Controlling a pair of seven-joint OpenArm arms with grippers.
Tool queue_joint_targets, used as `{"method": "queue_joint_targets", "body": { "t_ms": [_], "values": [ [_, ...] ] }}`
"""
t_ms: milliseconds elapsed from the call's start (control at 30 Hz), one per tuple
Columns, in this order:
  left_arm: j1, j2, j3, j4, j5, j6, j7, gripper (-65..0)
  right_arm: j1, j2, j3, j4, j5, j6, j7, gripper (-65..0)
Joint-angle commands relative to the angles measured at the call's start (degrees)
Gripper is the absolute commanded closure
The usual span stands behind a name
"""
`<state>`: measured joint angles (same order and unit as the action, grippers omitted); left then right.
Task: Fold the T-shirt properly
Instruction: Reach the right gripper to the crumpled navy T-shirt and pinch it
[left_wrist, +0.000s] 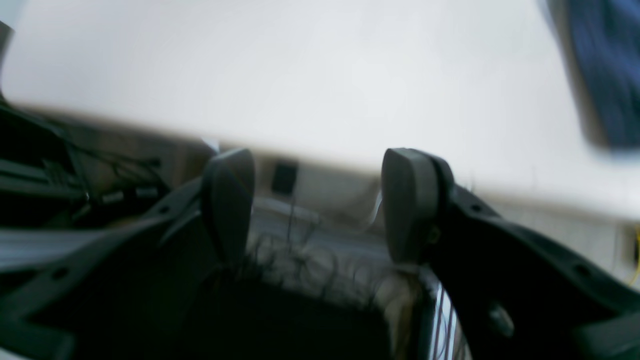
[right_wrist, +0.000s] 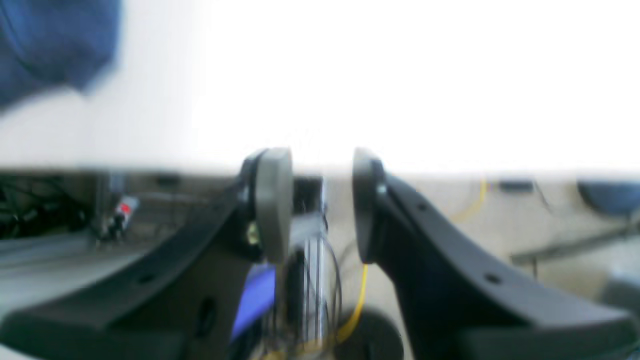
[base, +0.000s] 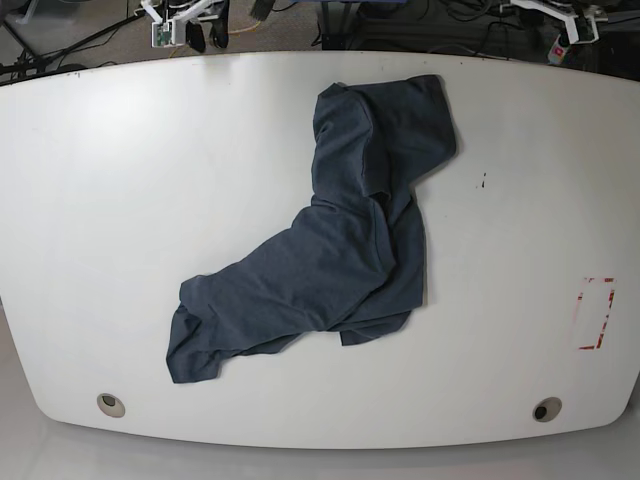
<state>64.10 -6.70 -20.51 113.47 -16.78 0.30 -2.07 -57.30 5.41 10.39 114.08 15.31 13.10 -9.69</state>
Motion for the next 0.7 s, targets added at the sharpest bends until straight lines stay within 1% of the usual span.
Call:
{"method": "queue_joint_targets", "body": {
  "t_ms": [0,167,333,367,400,467,533,600,667],
  "values": [
    [-0.4,-0.8,-0.3,1.0,-0.1,0.0,-1.1,-37.1,0.9,0.3,0.2,1.2,0.5,0.2,1.1,-19.2],
    [-3.9,-3.5,0.1,0.9,-0.3,0.0,-1.1,-37.1,5.9,0.3,-0.6,1.1,0.6,0.2,1.1,-19.3],
    [-6.4,-3.6,0.0,0.9,-0.1,0.0,-1.1,-37.1,10.4,0.4,-2.7,1.1,0.6,0.2,1.0,-19.5],
    [-6.9,-3.6,0.0,0.9,-0.1,0.0,-1.1,-37.1,11.5,0.5,-3.4,1.1,0.6,0.2,1.0,-20.8],
    [-7.1,-3.6,0.0,0.9,-0.1,0.0,-1.1,-37.1,12.1,0.6,-3.7,1.1,0.6,0.2,1.0,-22.8],
    [-7.5,-3.6,0.0,0.9,-0.1,0.0,-1.1,-37.2,13.6,0.6,-5.0,1.2,0.6,0.2,0.2,-31.4],
    [-8.0,-3.6,0.0,0.9,-0.1,-0.1,-1.1,-37.2,15.2,0.6,-6.0,1.3,0.6,0.2,-1.3,-38.0],
    [-8.4,-3.6,-0.1,0.9,-0.1,-0.1,-1.1,-37.2,17.4,0.7,-7.9,1.3,0.6,0.3,-3.2,-43.4],
    [-8.9,-4.2,-0.1,0.8,0.0,-1.2,-1.1,-37.2,18.9,0.8,-9.3,1.3,0.6,0.5,-4.5,-45.5]
  ]
}}
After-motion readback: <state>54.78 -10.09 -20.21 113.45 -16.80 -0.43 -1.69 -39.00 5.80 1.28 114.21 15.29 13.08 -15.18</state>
